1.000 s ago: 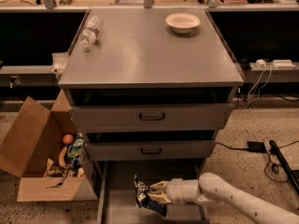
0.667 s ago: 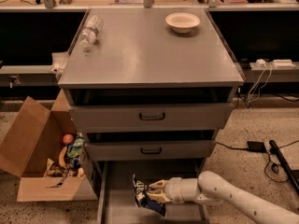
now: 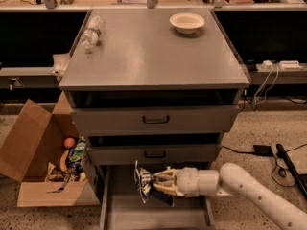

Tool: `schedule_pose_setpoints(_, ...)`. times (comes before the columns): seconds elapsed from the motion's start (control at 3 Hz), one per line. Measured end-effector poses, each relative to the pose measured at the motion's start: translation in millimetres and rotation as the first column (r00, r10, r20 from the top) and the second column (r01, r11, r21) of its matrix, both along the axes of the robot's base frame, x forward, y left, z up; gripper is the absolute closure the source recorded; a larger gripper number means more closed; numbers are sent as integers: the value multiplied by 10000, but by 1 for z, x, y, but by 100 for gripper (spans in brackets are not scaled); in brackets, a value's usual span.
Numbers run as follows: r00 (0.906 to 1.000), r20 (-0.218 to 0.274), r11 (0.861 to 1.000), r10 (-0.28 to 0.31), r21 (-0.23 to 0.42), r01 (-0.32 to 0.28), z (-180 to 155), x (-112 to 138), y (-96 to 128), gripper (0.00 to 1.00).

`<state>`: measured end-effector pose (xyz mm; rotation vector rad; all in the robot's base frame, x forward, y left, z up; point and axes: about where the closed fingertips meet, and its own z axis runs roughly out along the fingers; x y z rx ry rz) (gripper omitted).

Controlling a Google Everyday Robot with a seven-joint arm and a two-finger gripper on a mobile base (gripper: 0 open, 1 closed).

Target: Pick blue chip bag from bottom drawer and place on counter

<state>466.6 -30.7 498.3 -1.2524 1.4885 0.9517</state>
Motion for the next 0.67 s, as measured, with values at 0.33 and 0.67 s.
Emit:
schedule_pose_setpoints(0.33,9892,1462,9996,-50,291,7,83,-5,-16,100)
schedule_pose_setpoints(0.67,9713,2381,9986,1,517,-127,133,-7,-26,100)
